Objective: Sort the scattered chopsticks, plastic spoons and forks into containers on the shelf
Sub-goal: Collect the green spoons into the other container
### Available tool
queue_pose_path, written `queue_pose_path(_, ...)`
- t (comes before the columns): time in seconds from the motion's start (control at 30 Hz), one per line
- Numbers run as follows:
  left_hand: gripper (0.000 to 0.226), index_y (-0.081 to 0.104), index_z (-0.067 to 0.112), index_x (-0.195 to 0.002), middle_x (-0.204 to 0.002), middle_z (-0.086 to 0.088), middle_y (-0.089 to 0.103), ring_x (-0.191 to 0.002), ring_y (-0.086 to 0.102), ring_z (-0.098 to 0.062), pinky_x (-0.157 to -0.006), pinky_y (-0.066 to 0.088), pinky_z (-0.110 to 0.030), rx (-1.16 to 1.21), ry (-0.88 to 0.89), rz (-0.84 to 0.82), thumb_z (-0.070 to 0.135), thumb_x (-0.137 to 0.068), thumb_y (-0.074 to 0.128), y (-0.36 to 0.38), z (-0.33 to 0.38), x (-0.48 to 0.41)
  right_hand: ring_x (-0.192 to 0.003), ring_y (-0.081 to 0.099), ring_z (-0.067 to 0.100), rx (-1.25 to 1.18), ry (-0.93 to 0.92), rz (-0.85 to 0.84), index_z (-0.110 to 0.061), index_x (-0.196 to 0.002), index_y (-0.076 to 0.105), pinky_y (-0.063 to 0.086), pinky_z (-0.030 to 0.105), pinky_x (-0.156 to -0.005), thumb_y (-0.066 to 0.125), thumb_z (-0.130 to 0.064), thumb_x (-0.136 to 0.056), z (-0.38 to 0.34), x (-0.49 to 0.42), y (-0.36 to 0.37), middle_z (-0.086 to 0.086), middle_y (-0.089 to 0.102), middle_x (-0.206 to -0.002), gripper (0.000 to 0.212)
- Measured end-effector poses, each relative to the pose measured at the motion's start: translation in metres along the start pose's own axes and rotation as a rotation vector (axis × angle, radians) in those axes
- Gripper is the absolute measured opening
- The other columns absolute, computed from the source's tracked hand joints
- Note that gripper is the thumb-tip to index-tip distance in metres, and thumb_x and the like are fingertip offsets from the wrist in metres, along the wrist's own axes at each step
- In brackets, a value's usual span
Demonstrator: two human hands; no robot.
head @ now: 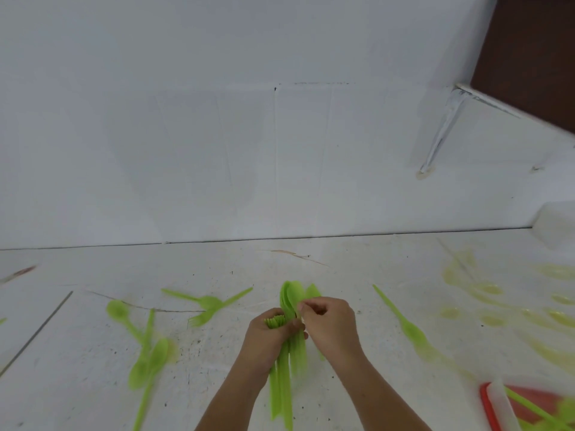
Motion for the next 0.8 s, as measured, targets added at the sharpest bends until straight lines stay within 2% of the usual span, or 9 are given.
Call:
queue_pose_path(0.1, 0.012, 0.080, 0.007, -0.097, -0.086, -0.019, 0.077, -0.074, 0.075, -0.028, -0.064, 0.056, -0.031, -0.052, 0.033, 0.001, 0.007, -0.085, 0.082, 0.002, 0.007, 0.001, -0.065, 0.070, 0.012, -0.089, 0.044, 0.098, -0.034, -0.072, 0.075, 0.063, 0.039, -0.069, 0.076, -0.007, -0.084, 0.004, 0.002, -0.003, -0.011, 0.073, -0.071, 0.030)
queue_pose_path(0.17, 0.012, 0.080, 0.009, -0.096, -0.084, -0.017, 0.077, -0.074, 0.075, -0.028, -0.065, 0.058, -0.034, -0.110, 0.051, -0.012, 0.007, -0.084, 0.083, 0.002, 0.007, -0.001, -0.059, 0.063, 0.011, -0.120, 0.089, 0.141, -0.028, -0.080, 0.067, 0.059, 0.035, -0.061, 0.078, -0.006, -0.081, 0.007, 0.001, -0.006, -0.004, 0.064, -0.065, 0.025)
queue_pose_path(0.23, 0.014, 0.081, 0.016, -0.094, -0.088, -0.016, 0.077, -0.082, 0.076, -0.034, -0.075, 0.062, -0.042, -0.177, 0.059, -0.029, 0.014, -0.081, 0.086, 0.000, 0.003, -0.003, -0.053, 0.054, 0.011, -0.137, 0.168, 0.102, -0.022, -0.085, 0.065, 0.052, 0.032, -0.057, 0.081, -0.008, -0.079, 0.011, -0.001, -0.003, -0.003, 0.055, -0.064, 0.022)
queue_pose_path(0.3, 0.019, 0.081, 0.016, -0.096, -0.091, -0.017, 0.077, -0.089, 0.075, -0.039, -0.082, 0.062, -0.048, -0.177, 0.058, -0.065, 0.019, -0.078, 0.084, 0.002, 0.000, -0.003, -0.054, 0.053, 0.014, -0.333, 0.320, 0.015, -0.015, -0.087, 0.069, 0.050, 0.033, -0.055, 0.082, -0.007, -0.078, 0.024, -0.001, 0.005, 0.002, 0.059, -0.066, 0.018)
queue_pose_path(0.43, 0.014, 0.080, 0.013, -0.101, -0.095, -0.019, 0.077, -0.090, 0.075, -0.038, -0.082, 0.061, -0.045, -0.169, 0.042, -0.134, 0.007, -0.089, 0.078, 0.011, -0.003, -0.006, -0.078, 0.056, 0.021, -0.589, 0.602, -0.108, -0.013, -0.102, 0.077, 0.047, 0.033, -0.067, 0.081, -0.014, -0.082, 0.046, 0.011, 0.018, 0.010, 0.072, -0.090, 0.020)
queue_pose_path(0.57, 0.019, 0.073, -0.003, -0.109, -0.106, -0.030, 0.073, -0.099, 0.072, -0.046, -0.091, 0.058, -0.059, -0.009, -0.029, -0.212, 0.000, -0.090, 0.073, 0.037, -0.013, -0.010, -0.056, 0.058, 0.014, -0.612, 0.562, -0.040, -0.008, -0.094, 0.073, 0.046, 0.026, -0.054, 0.076, -0.010, -0.089, 0.055, 0.010, 0.007, 0.006, 0.069, -0.072, 0.005)
queue_pose_path(0.67, 0.018, 0.071, -0.007, -0.108, -0.098, -0.033, 0.071, -0.090, 0.071, -0.043, -0.085, 0.057, -0.052, 0.059, -0.066, -0.232, -0.005, -0.090, 0.069, 0.058, -0.019, -0.012, -0.049, 0.057, 0.010, -0.653, 0.487, 0.002, -0.005, -0.084, 0.069, 0.045, 0.022, -0.047, 0.076, -0.004, -0.088, 0.054, 0.010, -0.009, 0.006, 0.066, -0.065, 0.008)
queue_pose_path(0.73, 0.025, 0.068, -0.009, -0.108, -0.097, -0.032, 0.071, -0.090, 0.071, -0.042, -0.087, 0.055, -0.053, 0.075, -0.079, -0.245, 0.000, -0.085, 0.073, 0.069, -0.021, -0.016, -0.055, 0.058, 0.009, -0.585, 0.446, 0.006, -0.009, -0.084, 0.072, 0.045, 0.025, -0.054, 0.080, -0.016, -0.088, 0.058, 0.003, -0.032, 0.000, 0.067, -0.067, 0.011)
queue_pose_path(0.8, 0.027, 0.066, -0.009, -0.109, -0.096, -0.028, 0.071, -0.089, 0.072, -0.039, -0.089, 0.053, -0.053, 0.070, -0.088, -0.239, 0.001, -0.085, 0.074, 0.074, -0.021, -0.022, -0.074, 0.063, 0.013, -0.419, 0.382, 0.164, -0.013, -0.088, 0.075, 0.045, 0.029, -0.067, 0.079, -0.030, -0.089, 0.075, -0.010, -0.081, -0.004, 0.068, -0.078, 0.017)
Point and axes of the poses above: each hand's wrist, its own x-axis away from the middle knuckle, its own y-axis out of the palm, z = x × y, the point moved 9 cm from there along -x, towards the middle knuckle
